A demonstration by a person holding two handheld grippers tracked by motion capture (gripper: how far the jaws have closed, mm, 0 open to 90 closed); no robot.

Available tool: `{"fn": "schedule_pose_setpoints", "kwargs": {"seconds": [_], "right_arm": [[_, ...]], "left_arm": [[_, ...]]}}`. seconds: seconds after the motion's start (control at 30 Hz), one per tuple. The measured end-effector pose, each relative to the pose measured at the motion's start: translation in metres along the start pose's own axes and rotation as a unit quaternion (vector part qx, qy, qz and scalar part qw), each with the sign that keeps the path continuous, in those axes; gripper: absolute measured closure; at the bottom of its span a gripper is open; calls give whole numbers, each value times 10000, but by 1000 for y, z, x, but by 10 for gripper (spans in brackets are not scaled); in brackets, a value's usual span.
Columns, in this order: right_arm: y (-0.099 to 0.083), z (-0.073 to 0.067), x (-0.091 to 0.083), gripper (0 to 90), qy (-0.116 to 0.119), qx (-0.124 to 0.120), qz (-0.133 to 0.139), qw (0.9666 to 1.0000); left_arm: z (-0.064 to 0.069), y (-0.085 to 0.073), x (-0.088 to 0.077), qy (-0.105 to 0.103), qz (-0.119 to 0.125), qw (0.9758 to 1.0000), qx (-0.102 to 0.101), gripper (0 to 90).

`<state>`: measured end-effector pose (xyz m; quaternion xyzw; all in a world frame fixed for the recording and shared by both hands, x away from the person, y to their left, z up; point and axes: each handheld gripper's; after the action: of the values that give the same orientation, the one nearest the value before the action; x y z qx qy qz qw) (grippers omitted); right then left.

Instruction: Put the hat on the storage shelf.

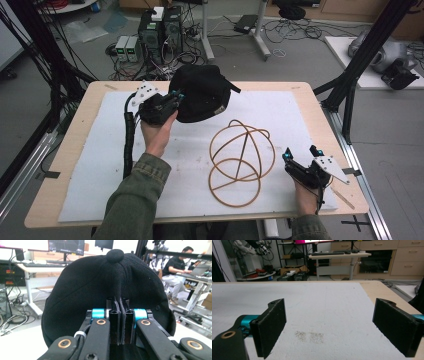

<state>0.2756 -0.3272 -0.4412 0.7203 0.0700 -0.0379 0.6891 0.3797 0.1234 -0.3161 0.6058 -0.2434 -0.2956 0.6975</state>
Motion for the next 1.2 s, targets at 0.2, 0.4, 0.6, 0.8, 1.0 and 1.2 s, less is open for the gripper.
{"fn": "schedule_pose_setpoints", "kwargs": {"seconds": [0.2,0.4,0.6,0.8,1.0,1.2], "right_arm": [[-1,-1,1,109,-19,-33,-45,10000],[-1,-2,1,109,-22,-66,-8,10000],[-1,-2,2,109,1,-22,3,10000],[0,-2,1,109,8,-29,-10,10000],[1,-2,2,109,23,-65,9,10000],[1,-2,2,109,23,-65,9,10000]], "left_arm": [[6,9,-13,-173,295,9994,7,879],[8,20,-28,-200,710,9973,-8,879],[10,28,-37,-554,960,9938,-100,879],[18,33,-43,-936,1057,9900,-12,878],[26,38,-48,-1234,1139,9858,62,878],[26,38,-48,-1234,1139,9858,62,878]]}}
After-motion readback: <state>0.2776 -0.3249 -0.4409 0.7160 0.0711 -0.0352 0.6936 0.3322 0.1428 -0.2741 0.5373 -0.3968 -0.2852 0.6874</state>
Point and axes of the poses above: each handheld gripper's, and its own axes: x roughly forward along the jaws, y roughly out of its top, z roughly to its right, and after that the axes turned 6 degrees about -y, right-handed
